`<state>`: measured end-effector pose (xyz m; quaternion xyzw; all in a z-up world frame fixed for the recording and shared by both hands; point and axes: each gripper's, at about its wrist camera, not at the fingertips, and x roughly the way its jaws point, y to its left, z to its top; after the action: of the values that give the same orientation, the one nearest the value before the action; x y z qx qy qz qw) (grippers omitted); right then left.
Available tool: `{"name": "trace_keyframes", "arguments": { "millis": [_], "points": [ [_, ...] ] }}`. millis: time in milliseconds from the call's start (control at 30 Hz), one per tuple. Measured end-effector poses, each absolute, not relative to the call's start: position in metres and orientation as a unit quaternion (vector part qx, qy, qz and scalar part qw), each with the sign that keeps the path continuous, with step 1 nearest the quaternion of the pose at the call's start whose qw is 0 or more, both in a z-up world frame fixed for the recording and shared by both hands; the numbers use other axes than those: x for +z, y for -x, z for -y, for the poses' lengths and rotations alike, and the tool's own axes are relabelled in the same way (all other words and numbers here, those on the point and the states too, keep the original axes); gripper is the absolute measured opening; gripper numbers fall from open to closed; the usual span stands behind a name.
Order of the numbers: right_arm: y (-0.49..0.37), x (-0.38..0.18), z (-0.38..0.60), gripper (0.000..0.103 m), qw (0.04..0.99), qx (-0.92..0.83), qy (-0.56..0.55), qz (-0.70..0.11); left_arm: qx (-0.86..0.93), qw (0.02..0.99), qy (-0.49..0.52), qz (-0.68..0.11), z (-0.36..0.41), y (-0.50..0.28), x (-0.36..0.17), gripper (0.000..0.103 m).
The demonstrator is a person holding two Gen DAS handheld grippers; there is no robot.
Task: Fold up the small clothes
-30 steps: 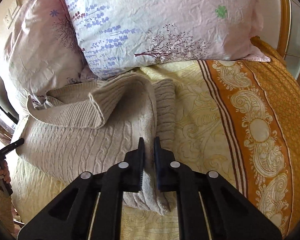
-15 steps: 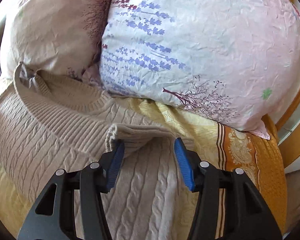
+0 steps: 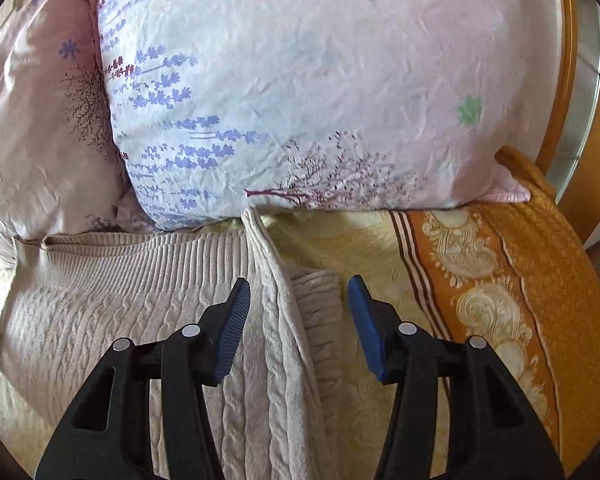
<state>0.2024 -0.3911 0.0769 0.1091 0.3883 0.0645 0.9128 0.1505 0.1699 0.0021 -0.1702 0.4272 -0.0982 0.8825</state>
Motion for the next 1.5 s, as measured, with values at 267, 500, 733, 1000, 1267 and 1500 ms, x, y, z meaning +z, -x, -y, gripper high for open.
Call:
{"name": "trace_keyframes", "arguments": {
  "millis": [267,500,733,1000,1267,1500],
  "points": [
    [-0.164,0.069,0.390,0.053,0.912,0.103,-0.155,-0.365,-0.116,0.871,0.199,-0.435,-0.158,-0.161,0.000,0.061],
    [-0.159,0.061,0.332,0.062,0.910,0.156,-0.058,-0.379,-0.102,0.869,0.177,-0.450,-0.141,-0.174,-0.001,0.067],
    [-0.167,0.043,0.315,0.077,0.904,0.125,-0.026,-0.408,-0.093,0.868,0.167,-0.459,-0.130,-0.184,-0.003,0.069],
    [-0.167,0.040,0.314,0.088,0.904,0.135,-0.030,-0.405,-0.088,0.863,0.210,-0.450,-0.131,-0.197,-0.005,0.063],
    [-0.171,0.039,0.315,0.100,0.898,0.167,-0.054,-0.404,-0.098,0.834,0.311,-0.444,-0.138,-0.203,-0.014,0.042],
    [-0.173,0.042,0.343,0.102,0.882,0.216,-0.163,-0.385,-0.110,0.802,0.396,-0.433,-0.143,-0.204,-0.023,0.023]
  ]
}}
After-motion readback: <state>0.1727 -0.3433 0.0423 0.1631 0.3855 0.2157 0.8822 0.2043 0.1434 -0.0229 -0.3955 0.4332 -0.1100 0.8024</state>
